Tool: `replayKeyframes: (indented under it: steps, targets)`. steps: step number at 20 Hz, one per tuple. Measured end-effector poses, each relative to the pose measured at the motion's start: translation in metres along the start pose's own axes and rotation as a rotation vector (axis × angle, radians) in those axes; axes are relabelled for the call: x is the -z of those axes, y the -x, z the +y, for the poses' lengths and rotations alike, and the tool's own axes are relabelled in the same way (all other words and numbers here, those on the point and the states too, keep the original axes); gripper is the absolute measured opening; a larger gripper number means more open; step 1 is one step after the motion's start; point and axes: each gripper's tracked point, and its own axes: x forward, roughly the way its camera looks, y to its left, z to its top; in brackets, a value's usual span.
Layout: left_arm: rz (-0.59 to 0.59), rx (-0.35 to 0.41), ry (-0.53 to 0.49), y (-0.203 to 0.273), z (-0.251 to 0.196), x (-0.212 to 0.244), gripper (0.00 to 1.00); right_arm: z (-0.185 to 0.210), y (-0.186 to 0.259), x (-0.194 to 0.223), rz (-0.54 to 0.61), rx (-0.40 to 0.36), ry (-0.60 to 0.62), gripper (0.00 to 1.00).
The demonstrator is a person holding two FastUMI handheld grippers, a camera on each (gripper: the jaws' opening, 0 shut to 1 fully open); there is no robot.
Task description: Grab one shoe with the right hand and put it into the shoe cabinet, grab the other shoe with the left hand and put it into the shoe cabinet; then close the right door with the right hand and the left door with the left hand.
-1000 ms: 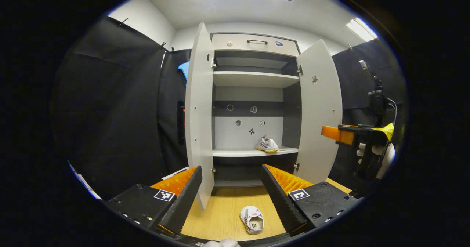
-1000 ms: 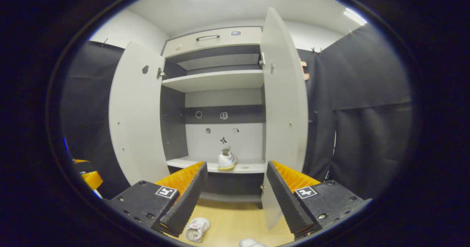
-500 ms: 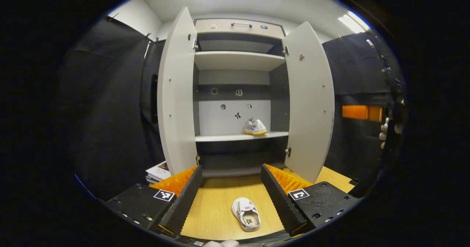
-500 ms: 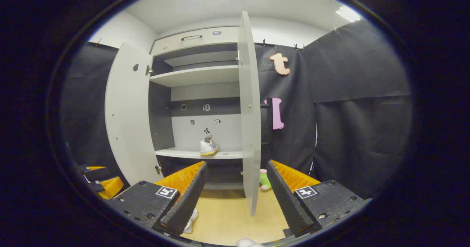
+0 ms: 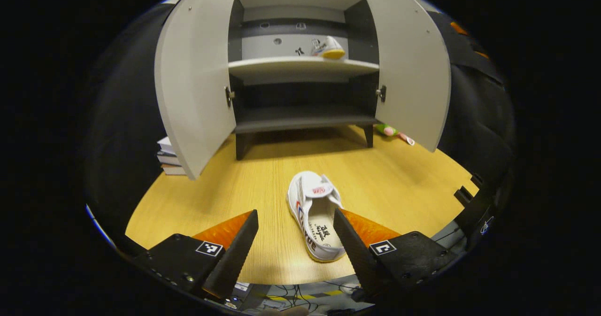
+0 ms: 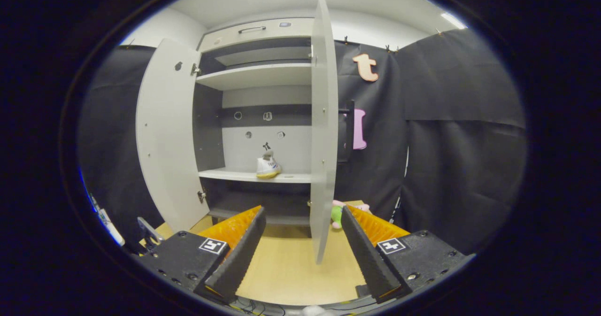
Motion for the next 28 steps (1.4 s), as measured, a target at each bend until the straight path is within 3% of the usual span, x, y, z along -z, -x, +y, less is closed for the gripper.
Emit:
replayKeyframes:
  steps: [5, 9, 13, 15, 17, 18, 20, 21, 28]
  targets:
    - [0.065, -0.010, -0.004, -0.050, 0.007, 0.020, 0.97, 0.007, -0.012, 0.012, 0.052, -0.010, 0.020, 1.00]
    - [0.066, -0.021, -0.009, -0.090, 0.013, 0.011, 1.00, 0.015, -0.023, 0.020, 0.075, -0.026, 0.046, 1.00]
    - [0.059, 0.000, -0.013, -0.126, 0.008, 0.000, 0.90, 0.019, -0.031, 0.030, 0.104, -0.037, 0.066, 1.00]
    - [0.055, 0.041, -0.013, -0.133, -0.006, -0.003, 0.75, 0.018, -0.033, 0.032, 0.112, -0.036, 0.070, 1.00]
    - [0.053, -0.017, -0.065, -0.132, 0.004, -0.004, 0.39, 0.015, -0.034, 0.029, 0.107, -0.033, 0.071, 1.00]
    - [0.068, -0.027, -0.053, -0.131, 0.008, -0.003, 0.04, 0.015, -0.035, 0.028, 0.102, -0.031, 0.068, 1.00]
    - [0.098, -0.018, -0.027, -0.126, 0.010, -0.001, 0.14, 0.012, -0.037, 0.023, 0.090, -0.029, 0.064, 1.00]
    - [0.094, -0.025, -0.027, -0.121, 0.013, -0.007, 0.04, 0.012, -0.037, 0.020, 0.083, -0.031, 0.057, 1.00]
    - [-0.034, -0.085, -0.014, -0.035, 0.037, -0.096, 0.04, 0.020, -0.040, -0.003, 0.019, -0.056, 0.027, 1.00]
